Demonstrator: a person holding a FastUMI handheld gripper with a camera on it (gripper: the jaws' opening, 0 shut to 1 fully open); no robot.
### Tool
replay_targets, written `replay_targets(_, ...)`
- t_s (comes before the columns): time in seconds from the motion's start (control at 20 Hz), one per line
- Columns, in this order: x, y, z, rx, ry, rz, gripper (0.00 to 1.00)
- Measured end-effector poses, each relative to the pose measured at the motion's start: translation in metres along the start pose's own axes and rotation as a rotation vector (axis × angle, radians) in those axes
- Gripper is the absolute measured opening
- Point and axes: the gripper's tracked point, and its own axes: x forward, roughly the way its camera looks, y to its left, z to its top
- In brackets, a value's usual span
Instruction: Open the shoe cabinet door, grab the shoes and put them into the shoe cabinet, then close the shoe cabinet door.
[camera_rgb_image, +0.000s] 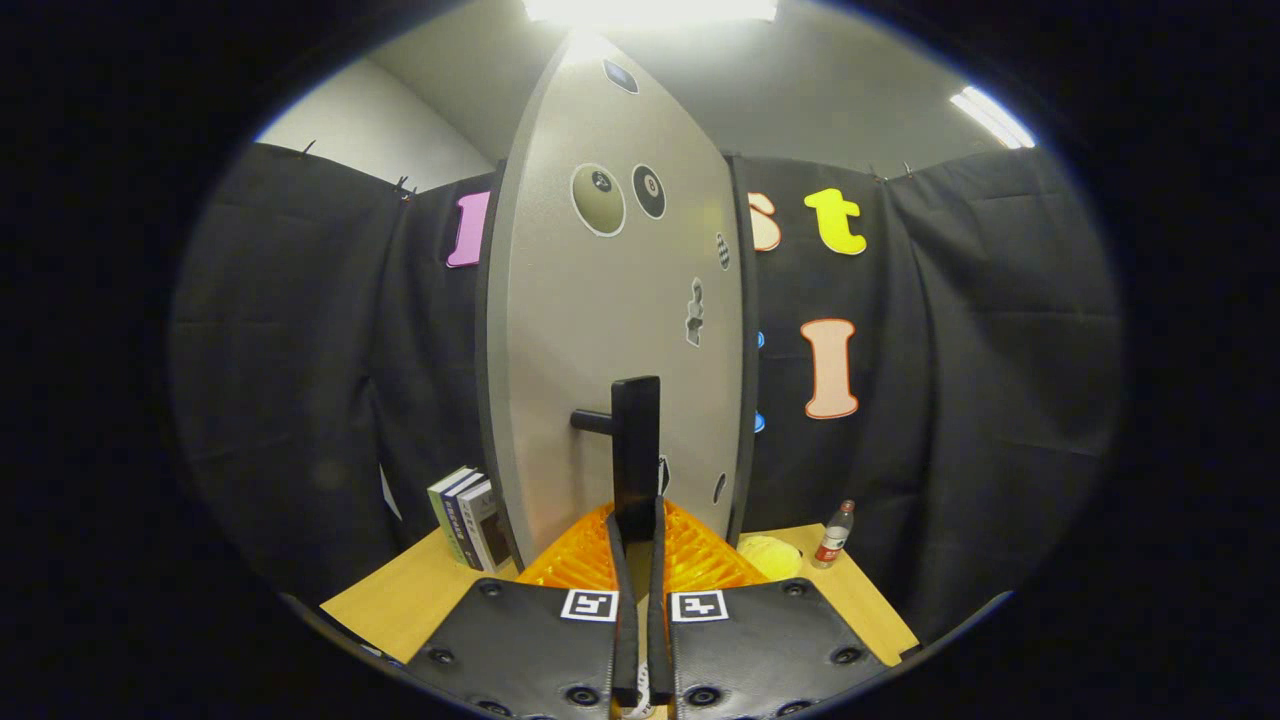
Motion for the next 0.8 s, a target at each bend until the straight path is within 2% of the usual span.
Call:
replay_targets(0.3,-0.005,-0.011,0.0,0.042,-0.011,-0.068,0.05)
replay_targets(0.5,-0.009,-0.026,0.0,0.014,-0.029,-0.12,0.04)
replay_targets(0.8,-0.01,-0.035,0.004,0.046,-0.044,-0.165,0.02)
